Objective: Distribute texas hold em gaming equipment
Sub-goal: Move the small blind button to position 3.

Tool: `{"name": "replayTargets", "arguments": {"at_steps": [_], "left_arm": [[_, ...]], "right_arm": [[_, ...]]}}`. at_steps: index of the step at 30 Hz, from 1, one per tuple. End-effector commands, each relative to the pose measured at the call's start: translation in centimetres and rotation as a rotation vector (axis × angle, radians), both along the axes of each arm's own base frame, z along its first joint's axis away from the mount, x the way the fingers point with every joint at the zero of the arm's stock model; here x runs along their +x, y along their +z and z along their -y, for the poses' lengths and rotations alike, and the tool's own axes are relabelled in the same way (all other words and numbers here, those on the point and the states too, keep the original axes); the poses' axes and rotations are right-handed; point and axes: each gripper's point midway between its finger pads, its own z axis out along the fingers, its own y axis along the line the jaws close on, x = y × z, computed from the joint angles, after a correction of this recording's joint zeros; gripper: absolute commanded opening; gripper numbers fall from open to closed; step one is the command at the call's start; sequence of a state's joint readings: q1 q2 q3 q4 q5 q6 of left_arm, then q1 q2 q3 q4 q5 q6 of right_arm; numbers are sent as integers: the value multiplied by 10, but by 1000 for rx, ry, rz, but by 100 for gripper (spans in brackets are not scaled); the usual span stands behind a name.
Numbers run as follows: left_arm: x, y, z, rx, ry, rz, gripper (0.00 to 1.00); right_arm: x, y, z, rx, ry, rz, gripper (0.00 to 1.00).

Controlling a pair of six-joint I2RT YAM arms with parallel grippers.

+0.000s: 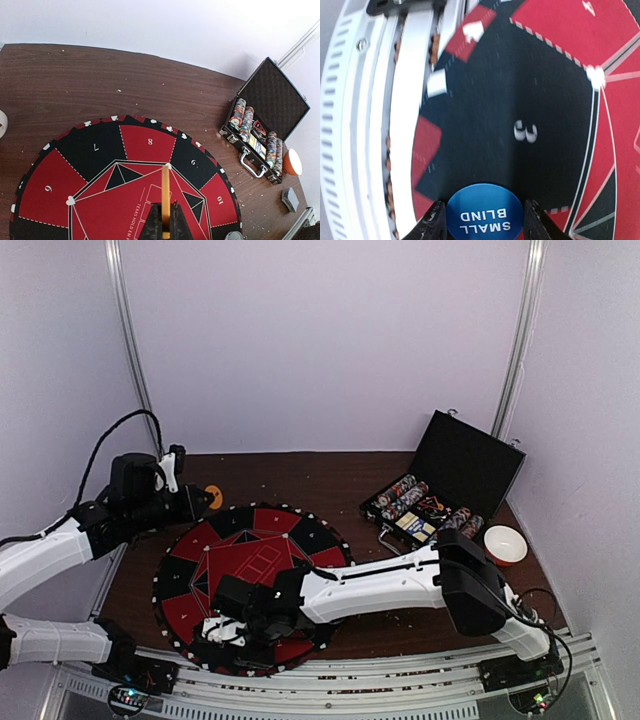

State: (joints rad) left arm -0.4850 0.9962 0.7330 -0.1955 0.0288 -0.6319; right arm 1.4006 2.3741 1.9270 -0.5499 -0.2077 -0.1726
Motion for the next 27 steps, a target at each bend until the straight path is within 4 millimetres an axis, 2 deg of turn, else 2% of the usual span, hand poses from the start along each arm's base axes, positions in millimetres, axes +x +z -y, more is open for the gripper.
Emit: {"name": "replayTargets", "arguments": {"at_steps": [1,4,10,13,15,18,22,25,27], "left_arm": [[0,7,-2,0,-6,45,0],[-2,6,-3,1,-8,42,0],[-3,9,-5,4,-3,50,0],[-3,10,-5,2,0,47,0],[-3,7,-5,3,1,40,0],[-4,4,-7,10,9,23,0],[-5,0,-10,20,23,5,0],[-5,-6,-12,25,35,-17,0],[-5,-10,-12,24,42,-32,0]], "right_arm": [[-13,-34,-9,-69,50,-21,38],[-7,-36,-21,-46,37,6,38],[1,-37,-27,-42,37,45,40],[4,-33,-30,-34,24,62,48],[8,-23,-33,-16,14,71,60],[12,4,-38,35,3,80,75],[22,62,-42,145,-19,79,86],[30,108,-35,233,-33,68,90],[39,131,-20,272,-53,57,93]]}}
